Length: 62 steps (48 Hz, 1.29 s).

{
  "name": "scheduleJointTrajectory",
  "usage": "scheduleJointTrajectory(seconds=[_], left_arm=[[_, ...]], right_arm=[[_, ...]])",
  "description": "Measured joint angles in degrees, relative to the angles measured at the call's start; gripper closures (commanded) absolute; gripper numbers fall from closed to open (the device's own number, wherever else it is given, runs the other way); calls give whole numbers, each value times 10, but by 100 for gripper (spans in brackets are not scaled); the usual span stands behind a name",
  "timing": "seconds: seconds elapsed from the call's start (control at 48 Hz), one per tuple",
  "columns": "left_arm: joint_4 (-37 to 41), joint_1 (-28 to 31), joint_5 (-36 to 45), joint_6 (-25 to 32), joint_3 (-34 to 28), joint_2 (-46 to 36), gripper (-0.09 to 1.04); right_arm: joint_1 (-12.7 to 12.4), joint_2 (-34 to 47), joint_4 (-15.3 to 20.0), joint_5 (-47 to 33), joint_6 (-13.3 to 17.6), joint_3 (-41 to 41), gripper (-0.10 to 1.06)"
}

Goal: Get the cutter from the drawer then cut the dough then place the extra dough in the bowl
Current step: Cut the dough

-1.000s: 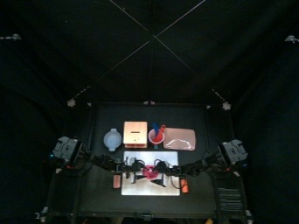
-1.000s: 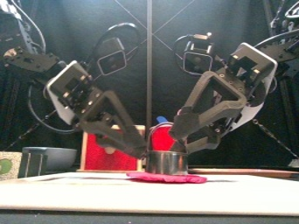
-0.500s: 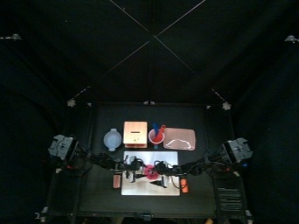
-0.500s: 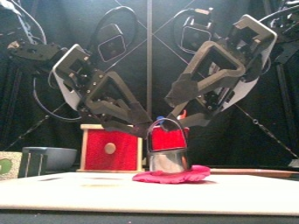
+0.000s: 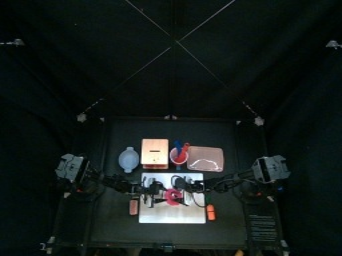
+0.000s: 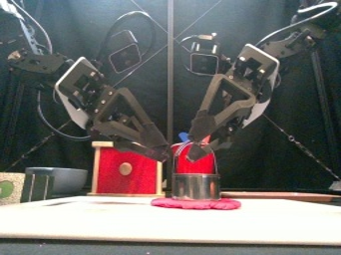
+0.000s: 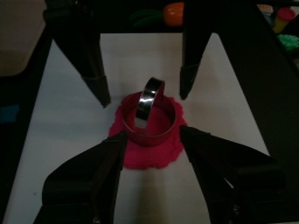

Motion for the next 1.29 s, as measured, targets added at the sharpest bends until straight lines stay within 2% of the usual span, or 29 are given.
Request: scheduleJointTrajectory(seconds=[0.229,0.417,0.771,1.042,1.167,1.292], left_arm=[[12,5,-10,44,19,1,8],[17,6,-81,93,22,23,8],[17,9,-137,98,25,55,9],[5,10,-190,97,26,77,28],[5,10,-200,96,26,87,34],[3,10,-201,95,26,96,35]], right_arm=[[-2,-17,21,144,19,-50,-4],[-15,-18,22,269,33,-96,-4],[-28,5,15,361,36,-152,-4],[-33,6,-14,410,38,-178,-4],[-33,12,-30,413,67,-180,-4],[-33,17,-70,417,116,-180,-4]])
